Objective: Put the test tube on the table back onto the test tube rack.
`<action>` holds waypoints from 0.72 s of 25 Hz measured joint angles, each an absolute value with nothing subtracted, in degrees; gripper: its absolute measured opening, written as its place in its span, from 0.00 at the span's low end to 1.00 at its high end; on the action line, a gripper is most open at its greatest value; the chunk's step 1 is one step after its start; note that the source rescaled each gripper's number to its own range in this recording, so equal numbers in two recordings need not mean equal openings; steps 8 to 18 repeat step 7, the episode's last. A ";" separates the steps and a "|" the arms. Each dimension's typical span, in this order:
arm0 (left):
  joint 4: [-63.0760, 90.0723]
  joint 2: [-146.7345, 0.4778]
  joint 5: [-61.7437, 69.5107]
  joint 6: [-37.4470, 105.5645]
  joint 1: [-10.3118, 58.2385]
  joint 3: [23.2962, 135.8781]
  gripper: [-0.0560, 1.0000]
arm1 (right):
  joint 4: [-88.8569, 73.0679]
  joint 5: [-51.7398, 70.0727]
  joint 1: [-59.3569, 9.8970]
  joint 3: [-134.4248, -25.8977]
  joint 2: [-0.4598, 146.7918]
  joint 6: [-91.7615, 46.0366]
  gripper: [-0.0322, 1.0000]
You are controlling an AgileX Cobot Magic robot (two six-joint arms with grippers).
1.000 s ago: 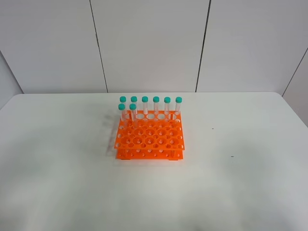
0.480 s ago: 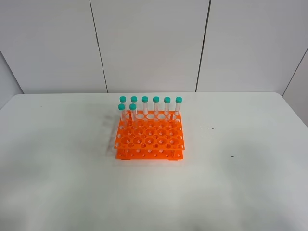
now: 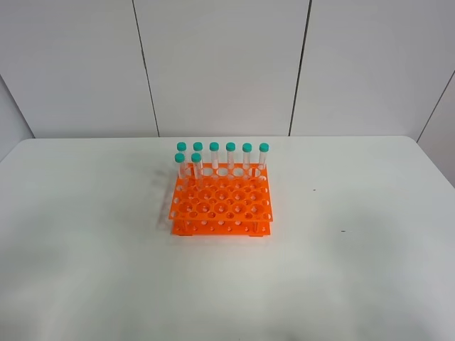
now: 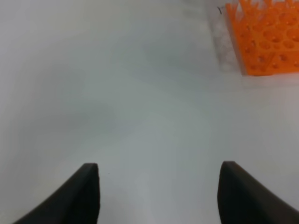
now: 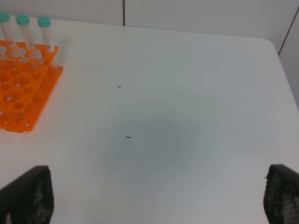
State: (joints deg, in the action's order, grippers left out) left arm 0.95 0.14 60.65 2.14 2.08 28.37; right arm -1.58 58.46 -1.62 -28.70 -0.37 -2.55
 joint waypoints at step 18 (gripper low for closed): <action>0.95 0.14 60.65 2.14 2.08 28.37 0.79 | -1.58 58.46 -1.62 -28.70 -0.37 -2.55 1.00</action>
